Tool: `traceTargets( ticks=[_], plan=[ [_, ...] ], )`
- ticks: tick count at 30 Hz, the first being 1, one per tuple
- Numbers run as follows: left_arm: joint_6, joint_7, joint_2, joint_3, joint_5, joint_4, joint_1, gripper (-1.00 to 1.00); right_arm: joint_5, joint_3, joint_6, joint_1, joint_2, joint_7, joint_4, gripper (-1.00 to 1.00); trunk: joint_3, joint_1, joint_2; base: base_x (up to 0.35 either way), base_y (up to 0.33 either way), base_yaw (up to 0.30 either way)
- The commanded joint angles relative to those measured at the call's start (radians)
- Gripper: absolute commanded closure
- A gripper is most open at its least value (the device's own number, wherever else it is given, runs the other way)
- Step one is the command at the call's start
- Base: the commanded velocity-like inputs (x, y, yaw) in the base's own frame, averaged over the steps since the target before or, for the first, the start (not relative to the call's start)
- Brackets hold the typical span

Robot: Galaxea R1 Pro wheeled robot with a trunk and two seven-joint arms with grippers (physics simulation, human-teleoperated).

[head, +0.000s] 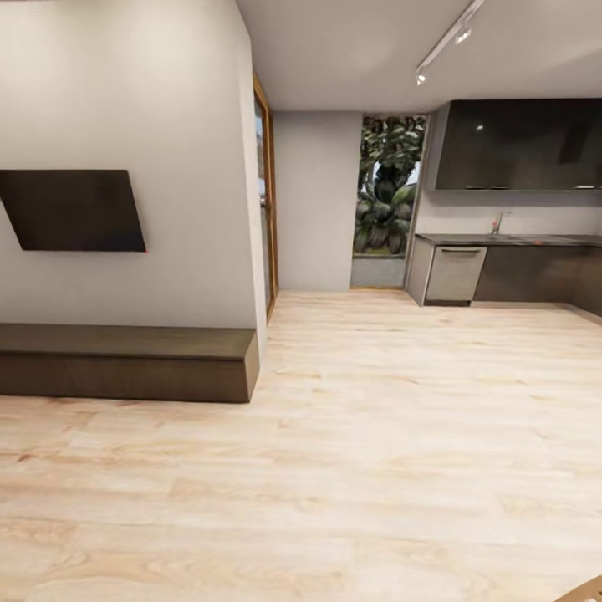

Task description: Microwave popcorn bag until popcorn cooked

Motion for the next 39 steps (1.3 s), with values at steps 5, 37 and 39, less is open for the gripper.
traceTargets(
  ticks=[5,37,39],
  plan=[
    [-0.003,0.002,0.000,0.004,0.004,-0.001,0.000,-1.00,0.000,0.000,-0.004,-0.001,0.000,0.000,0.001,-1.00,-0.001,0.001,0.000,0.322,0.000,0.000],
    [-0.009,0.003,0.000,0.005,0.004,-0.001,0.000,-1.00,-0.001,0.000,-0.005,0.000,0.000,0.000,0.001,-1.00,-0.001,0.001,0.000,0.322,0.000,0.000],
    [-0.010,0.003,0.000,0.006,0.003,-0.001,0.000,-1.00,-0.001,0.000,-0.005,-0.001,0.000,0.000,0.001,-1.00,-0.001,0.001,0.000,0.322,0.000,0.000]
  ],
)
